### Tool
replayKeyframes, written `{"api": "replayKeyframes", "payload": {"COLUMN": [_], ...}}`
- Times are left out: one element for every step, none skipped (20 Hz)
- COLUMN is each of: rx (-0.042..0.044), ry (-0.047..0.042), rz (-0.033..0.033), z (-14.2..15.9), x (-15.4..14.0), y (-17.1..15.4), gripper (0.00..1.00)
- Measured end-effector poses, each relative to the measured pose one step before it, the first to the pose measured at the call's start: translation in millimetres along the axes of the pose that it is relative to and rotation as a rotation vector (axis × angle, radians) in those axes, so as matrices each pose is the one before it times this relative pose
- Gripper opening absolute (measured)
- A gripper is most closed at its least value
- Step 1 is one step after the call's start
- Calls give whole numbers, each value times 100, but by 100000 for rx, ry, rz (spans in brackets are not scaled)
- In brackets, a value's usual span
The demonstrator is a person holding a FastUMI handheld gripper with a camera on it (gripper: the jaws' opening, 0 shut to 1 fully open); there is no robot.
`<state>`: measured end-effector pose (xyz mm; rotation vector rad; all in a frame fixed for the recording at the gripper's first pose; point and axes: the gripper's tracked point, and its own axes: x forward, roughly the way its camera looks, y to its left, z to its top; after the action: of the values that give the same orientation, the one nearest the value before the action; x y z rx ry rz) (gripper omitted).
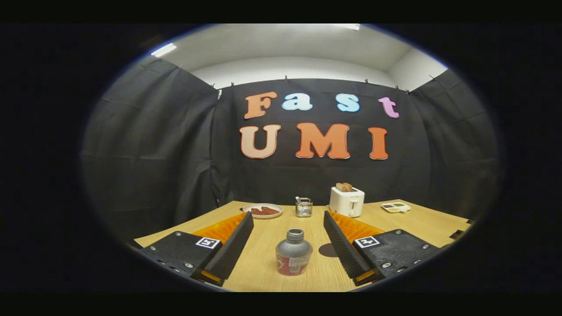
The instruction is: Take the bottle from table, then pour the juice into the cup, finally place the bottle on the coaster
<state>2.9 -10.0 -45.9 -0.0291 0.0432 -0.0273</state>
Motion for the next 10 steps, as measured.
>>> {"api": "replayKeyframes", "payload": {"rx": [-495, -400, -249, -388, 4, -220, -219, -346, -169, -94], "ry": [704, 775, 557, 151, -375, -229, 406, 560, 486, 414], "rz": [-813, -536, -162, 491, 594, 316, -388, -268, -233, -177], "z": [-756, -881, -776, -677, -469, -570, -700, -706, -603, -546], "x": [-3, 102, 40, 70, 41, 64, 105, 122, 99, 69], "y": [-115, 58, 97, 258, 214, 32, -139, -99, -27, -38], "gripper": [95, 96, 95, 96, 95, 96, 95, 95, 95, 96]}}
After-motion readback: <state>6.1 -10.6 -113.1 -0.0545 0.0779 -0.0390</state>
